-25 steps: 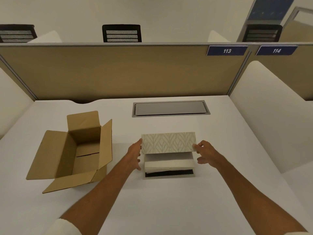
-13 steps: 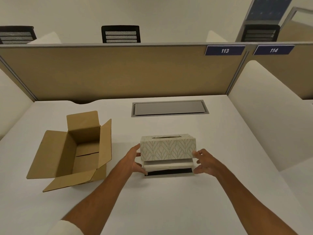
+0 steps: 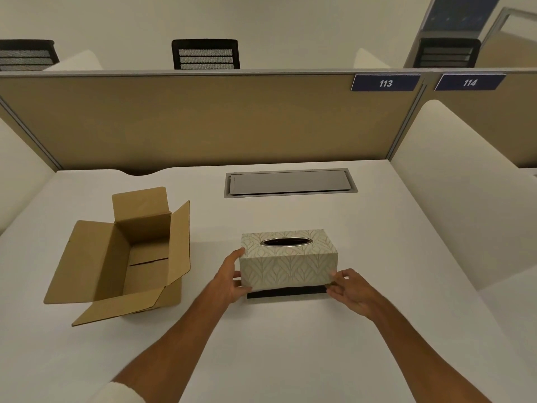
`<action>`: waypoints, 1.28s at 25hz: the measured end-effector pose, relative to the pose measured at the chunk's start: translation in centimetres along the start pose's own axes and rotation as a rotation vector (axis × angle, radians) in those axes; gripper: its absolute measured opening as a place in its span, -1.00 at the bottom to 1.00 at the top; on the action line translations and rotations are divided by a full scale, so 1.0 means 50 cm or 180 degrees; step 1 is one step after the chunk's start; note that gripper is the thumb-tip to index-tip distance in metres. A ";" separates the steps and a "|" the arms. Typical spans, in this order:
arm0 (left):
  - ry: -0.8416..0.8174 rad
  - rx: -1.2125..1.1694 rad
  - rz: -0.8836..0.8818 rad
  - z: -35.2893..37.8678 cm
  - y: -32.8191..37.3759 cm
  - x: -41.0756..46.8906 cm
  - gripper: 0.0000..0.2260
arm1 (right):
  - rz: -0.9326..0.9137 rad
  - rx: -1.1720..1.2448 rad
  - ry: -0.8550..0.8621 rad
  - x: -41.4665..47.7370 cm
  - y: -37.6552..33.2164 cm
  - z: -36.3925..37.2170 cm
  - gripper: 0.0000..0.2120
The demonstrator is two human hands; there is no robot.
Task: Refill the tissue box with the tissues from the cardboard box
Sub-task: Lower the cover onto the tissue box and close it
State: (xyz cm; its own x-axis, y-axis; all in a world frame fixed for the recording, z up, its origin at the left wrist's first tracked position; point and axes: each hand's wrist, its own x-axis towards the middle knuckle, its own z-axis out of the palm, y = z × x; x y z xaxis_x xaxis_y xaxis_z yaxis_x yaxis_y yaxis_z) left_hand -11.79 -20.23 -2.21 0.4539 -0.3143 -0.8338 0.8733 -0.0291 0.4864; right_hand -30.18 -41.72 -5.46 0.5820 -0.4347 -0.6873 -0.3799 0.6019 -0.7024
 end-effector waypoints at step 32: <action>0.0317 0.1165 0.0605 -0.060 -0.069 0.038 -0.81 | -0.0356 -0.0867 0.0699 0.018 0.052 0.000 -0.65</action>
State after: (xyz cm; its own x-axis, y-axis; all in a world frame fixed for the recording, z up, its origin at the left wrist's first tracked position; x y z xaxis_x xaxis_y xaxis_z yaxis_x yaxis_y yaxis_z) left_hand -13.41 -17.88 -6.26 0.6313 -0.2539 -0.7328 0.6600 -0.3203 0.6796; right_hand -30.65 -40.53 -7.89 0.4738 -0.6389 -0.6061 -0.5174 0.3550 -0.7786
